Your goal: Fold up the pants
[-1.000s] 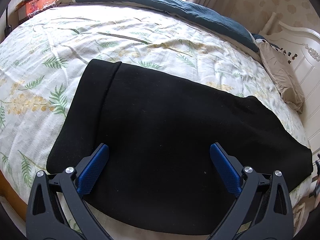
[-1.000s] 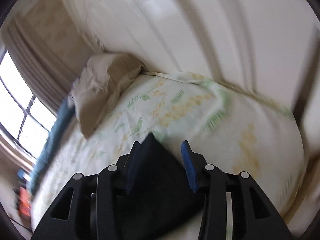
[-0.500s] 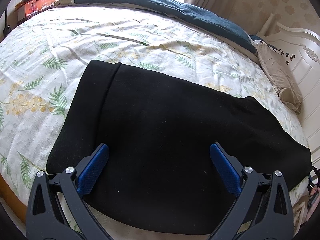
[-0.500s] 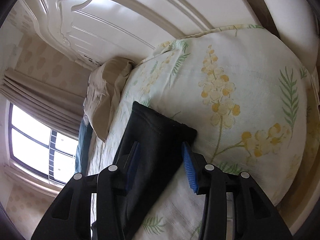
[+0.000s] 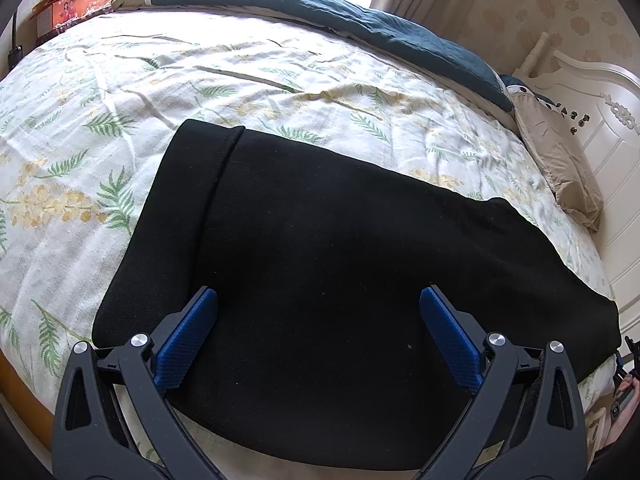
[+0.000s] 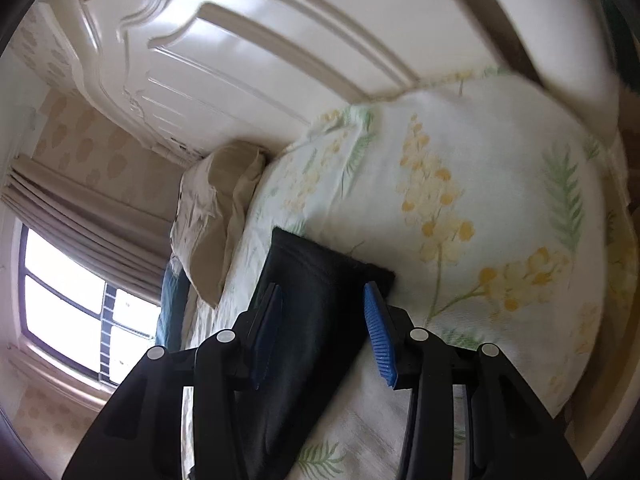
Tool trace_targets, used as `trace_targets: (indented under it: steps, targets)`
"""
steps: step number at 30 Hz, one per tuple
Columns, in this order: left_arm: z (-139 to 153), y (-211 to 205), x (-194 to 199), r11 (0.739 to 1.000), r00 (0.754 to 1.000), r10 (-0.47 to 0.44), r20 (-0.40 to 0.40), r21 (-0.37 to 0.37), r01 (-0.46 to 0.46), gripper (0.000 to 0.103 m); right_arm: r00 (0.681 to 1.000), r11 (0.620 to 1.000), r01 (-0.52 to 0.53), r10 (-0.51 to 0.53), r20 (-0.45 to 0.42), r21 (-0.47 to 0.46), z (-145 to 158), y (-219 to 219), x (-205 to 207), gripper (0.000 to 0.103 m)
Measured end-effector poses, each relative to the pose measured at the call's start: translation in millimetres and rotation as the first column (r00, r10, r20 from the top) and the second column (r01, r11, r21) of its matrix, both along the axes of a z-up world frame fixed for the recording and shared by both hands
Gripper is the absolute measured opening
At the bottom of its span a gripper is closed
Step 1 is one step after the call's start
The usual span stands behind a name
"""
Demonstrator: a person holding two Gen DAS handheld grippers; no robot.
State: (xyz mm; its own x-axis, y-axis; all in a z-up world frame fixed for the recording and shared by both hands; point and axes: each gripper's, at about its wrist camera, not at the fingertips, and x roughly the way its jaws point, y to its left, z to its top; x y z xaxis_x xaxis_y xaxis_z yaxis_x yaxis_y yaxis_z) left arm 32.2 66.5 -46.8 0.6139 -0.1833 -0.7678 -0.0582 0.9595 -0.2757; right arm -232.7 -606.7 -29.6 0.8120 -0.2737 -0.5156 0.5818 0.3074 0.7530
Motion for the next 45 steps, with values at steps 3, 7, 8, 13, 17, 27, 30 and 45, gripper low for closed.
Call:
trace_targets:
  steps: [3, 7, 8, 13, 17, 27, 30, 45]
  targets:
    - [0, 0, 0, 1.0, 1.0, -0.001, 0.0, 0.0, 0.001, 0.1, 1.0, 1.0, -0.019, 0.019, -0.009, -0.008, -1, 2, 7, 0.043]
    - [1, 1, 0, 1.0, 1.0, 0.002, -0.001, -0.01, -0.002, 0.1, 0.998, 0.998, -0.053, 0.052, -0.037, -0.015, -2, 5, 21, 0.026]
    - [1, 1, 1, 1.0, 1.0, 0.002, -0.002, -0.014, -0.002, 0.1, 0.997, 0.998, -0.062, 0.061, -0.054, -0.017, -4, 5, 25, 0.013]
    - [1, 3, 2, 1.0, 1.0, 0.001, -0.006, -0.026, -0.001, 0.1, 0.998, 0.996, -0.039, 0.035, -0.053, -0.076, 13, 9, 21, 0.006]
    - [1, 6, 1, 0.999, 1.0, 0.001, -0.002, -0.045, -0.001, 0.1, 0.997, 0.996, -0.023, 0.017, -0.071, -0.082, 19, 5, 13, 0.005]
    - [0, 3, -2, 1.0, 1.0, -0.007, 0.006, -0.026, 0.007, 0.1, 0.997, 0.995, -0.074, 0.075, -0.01, 0.072, -17, -19, -1, 0.009]
    - [0, 3, -2, 1.0, 1.0, -0.007, 0.008, -0.026, 0.007, 0.1, 0.991, 0.996, -0.082, 0.079, -0.111, -0.02, 6, -15, -4, 0.024]
    - [0, 3, -2, 0.999, 1.0, -0.02, 0.002, -0.034, 0.02, 0.1, 0.834, 0.885, -0.461, 0.407, -0.373, -0.066, 14, -66, 88, 0.063]
